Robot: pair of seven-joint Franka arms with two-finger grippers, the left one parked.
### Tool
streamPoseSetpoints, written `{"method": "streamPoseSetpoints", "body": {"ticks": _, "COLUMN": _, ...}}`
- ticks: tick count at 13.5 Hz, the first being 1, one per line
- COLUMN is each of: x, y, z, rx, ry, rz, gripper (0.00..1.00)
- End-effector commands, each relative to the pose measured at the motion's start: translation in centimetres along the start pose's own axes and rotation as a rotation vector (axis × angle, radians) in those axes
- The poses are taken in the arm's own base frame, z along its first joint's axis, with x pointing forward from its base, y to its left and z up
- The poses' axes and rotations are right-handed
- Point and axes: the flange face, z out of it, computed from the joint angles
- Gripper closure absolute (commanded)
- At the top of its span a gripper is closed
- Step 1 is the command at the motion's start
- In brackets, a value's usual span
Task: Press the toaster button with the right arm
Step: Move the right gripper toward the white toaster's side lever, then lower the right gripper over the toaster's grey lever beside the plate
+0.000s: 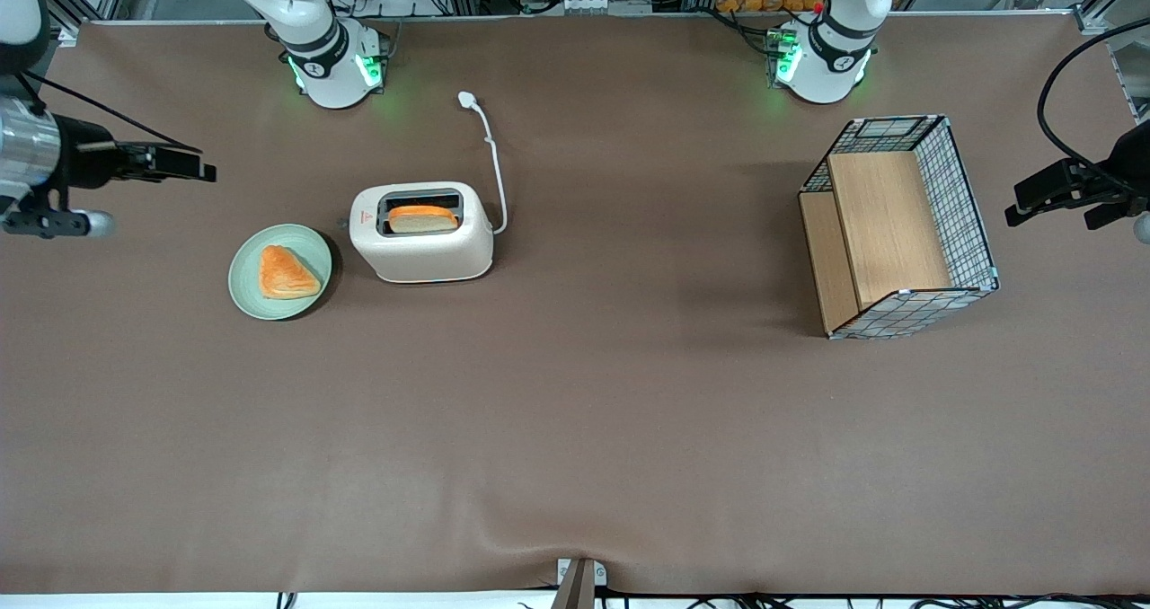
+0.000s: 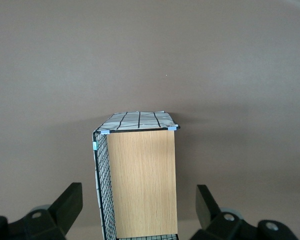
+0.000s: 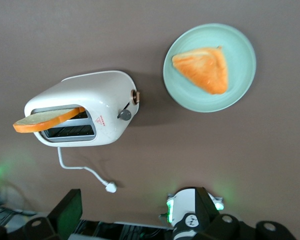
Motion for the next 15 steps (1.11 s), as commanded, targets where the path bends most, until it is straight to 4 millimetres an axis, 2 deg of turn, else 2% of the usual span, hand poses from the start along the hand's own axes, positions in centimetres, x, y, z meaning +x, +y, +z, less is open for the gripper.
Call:
{"method": "streamPoseSetpoints", "body": {"ticks": 1, "x": 1.7, "y": 0.9, "z": 3.1, "rx": 0.09, "ry": -0.066, "rz": 0.034, "gripper": 0.0}}
{"method": "streamPoseSetpoints", "body": {"ticks": 4, "x": 2.8, "y": 1.4, "z": 6.4, "rx": 0.114, "ry": -0.103, "rz": 0.051, "gripper": 0.0}}
{"method": "streamPoseSetpoints", "body": {"ticks": 5, "x": 2.9, "y": 1.4, "z": 7.2, "rx": 0.114, "ry": -0.106, "rz": 0.052, "gripper": 0.05}}
{"method": "streamPoseSetpoints", "body": {"ticks": 9, "x": 3.2, "y": 1.3, "z": 10.2, "rx": 0.161, "ry": -0.127, "rz": 0.062, "gripper": 0.84}}
{"method": "streamPoseSetpoints", "body": {"ticks": 10, "x": 3.3, "y": 1.0, "z": 10.9, "rx": 0.169, "ry": -0.131, "rz": 0.062, "gripper": 1.0}}
{"method": "streamPoseSetpoints", "body": {"ticks": 12, "x": 3.4, "y": -0.3, "z": 12.5, "rx": 0.155, "ry": -0.136, "rz": 0.045, "gripper": 1.0}}
{"method": "streamPoseSetpoints", "body": {"ticks": 15, "x": 4.3, "y": -0.8, "z": 15.1, "rx": 0.142, "ry": -0.158, "rz": 0.046, "gripper": 1.0}}
